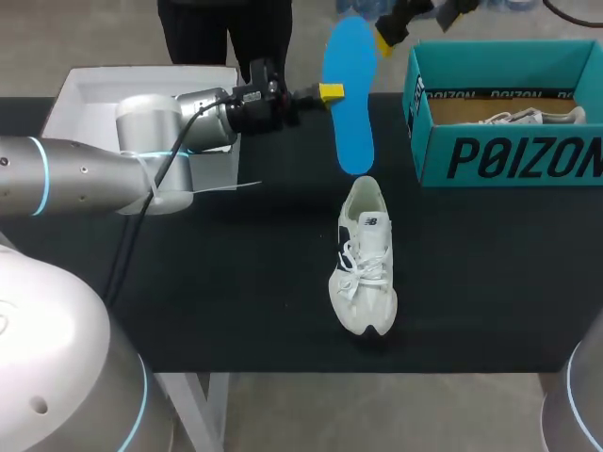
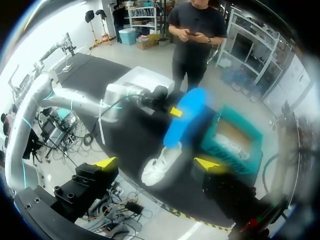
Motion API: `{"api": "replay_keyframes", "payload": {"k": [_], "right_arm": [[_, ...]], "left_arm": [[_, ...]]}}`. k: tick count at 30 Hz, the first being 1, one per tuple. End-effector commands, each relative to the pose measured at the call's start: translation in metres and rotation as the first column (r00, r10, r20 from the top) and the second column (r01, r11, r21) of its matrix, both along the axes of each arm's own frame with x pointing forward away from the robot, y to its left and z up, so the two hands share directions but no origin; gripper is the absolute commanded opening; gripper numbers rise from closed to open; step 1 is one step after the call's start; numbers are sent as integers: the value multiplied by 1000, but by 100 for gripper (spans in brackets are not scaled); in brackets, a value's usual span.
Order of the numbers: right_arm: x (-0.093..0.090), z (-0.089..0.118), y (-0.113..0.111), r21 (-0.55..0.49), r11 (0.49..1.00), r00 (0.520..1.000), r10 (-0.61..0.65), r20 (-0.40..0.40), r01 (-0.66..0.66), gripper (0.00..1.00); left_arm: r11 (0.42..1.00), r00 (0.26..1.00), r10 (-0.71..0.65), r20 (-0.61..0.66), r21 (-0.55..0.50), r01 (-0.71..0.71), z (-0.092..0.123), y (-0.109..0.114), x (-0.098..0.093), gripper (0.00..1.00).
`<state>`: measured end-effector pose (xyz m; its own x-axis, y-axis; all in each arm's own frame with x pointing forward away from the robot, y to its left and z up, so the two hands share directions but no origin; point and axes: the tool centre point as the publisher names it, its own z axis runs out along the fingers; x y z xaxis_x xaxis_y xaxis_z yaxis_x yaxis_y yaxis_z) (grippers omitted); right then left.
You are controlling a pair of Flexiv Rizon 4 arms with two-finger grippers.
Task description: Take the shoe out of the shoebox, open the shoe tongue, remove and reinsert the insole, then place the shoe into the shoebox
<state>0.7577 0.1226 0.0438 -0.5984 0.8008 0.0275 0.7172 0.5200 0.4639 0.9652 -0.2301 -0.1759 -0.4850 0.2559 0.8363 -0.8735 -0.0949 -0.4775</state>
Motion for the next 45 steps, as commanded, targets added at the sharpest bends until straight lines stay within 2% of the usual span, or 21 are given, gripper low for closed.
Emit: {"api": "replay_keyframes", "payload": {"k": [1, 9, 15, 43, 44, 45], "right_arm": [[-3, -9, 31, -11, 1000, 1000, -1, -1, 1, 100], [-9, -19, 38, 8, 1000, 999, -28, -29, 28, 100], [-14, -12, 38, -5, 999, 999, -43, -19, 43, 100], [-14, -12, 38, -5, 999, 999, -43, -19, 43, 100], [-14, -12, 38, -5, 999, 999, -43, -19, 43, 100], [-14, -12, 38, -5, 999, 999, -43, -19, 43, 100]], "left_arm": [[1000, 1000, 1, -1, 2, -1, 0, 0, 0, 0], [1000, 1000, 1, -1, 2, -1, 0, 0, 0, 0], [1000, 1000, 1, -1, 2, -1, 0, 0, 0, 0], [1000, 1000, 1, -1, 2, -1, 0, 0, 0, 0], [999, 992, -27, 124, 29, 23, 8, -2, 1, 0], [999, 972, -40, 233, 12, 38, 17, -5, 0, 0]]}}
